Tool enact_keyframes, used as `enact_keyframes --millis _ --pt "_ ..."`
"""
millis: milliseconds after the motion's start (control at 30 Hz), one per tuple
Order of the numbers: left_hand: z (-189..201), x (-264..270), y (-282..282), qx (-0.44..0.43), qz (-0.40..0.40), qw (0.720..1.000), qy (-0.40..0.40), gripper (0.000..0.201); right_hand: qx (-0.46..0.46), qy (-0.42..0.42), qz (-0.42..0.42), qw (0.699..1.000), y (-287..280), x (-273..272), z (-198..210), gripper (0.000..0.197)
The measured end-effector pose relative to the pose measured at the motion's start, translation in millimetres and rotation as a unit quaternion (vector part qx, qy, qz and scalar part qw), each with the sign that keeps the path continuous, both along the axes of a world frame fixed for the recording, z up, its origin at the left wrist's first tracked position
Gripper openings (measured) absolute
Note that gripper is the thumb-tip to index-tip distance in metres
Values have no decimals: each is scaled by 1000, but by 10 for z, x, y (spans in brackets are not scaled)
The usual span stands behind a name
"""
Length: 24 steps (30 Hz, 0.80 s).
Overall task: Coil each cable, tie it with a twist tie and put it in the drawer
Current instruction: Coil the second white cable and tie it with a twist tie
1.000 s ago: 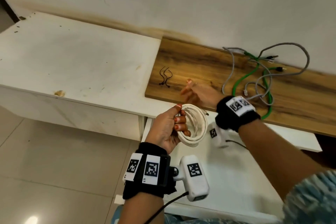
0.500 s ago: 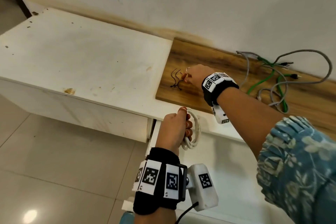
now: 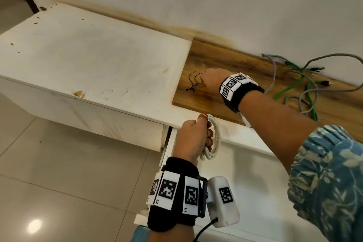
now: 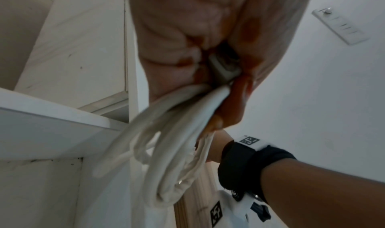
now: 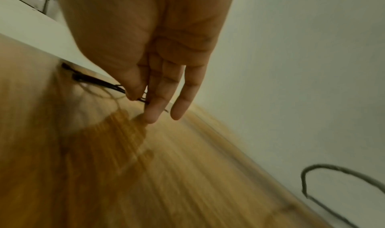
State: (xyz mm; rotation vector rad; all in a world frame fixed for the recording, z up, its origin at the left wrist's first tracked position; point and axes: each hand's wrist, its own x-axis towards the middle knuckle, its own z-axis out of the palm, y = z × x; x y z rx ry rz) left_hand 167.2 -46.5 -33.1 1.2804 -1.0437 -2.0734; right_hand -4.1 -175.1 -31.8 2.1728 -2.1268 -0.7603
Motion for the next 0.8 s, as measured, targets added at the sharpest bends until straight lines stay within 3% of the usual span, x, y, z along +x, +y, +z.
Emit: enact_keyframes --millis 133,433,633,800 --pt "10 3 3 -3 -3 1000 2 31 24 26 50 998 -60 113 128 31" --pt "4 -9 5 -3 2 1000 6 30 7 65 124 990 -153 319 327 35" --pt "-35 18 -20 -2 22 1000 5 30 -20 43 85 995 -2 313 475 27" --pt "-24 24 -48 -6 73 997 8 34 -151 -43 44 987 430 -1 410 24"
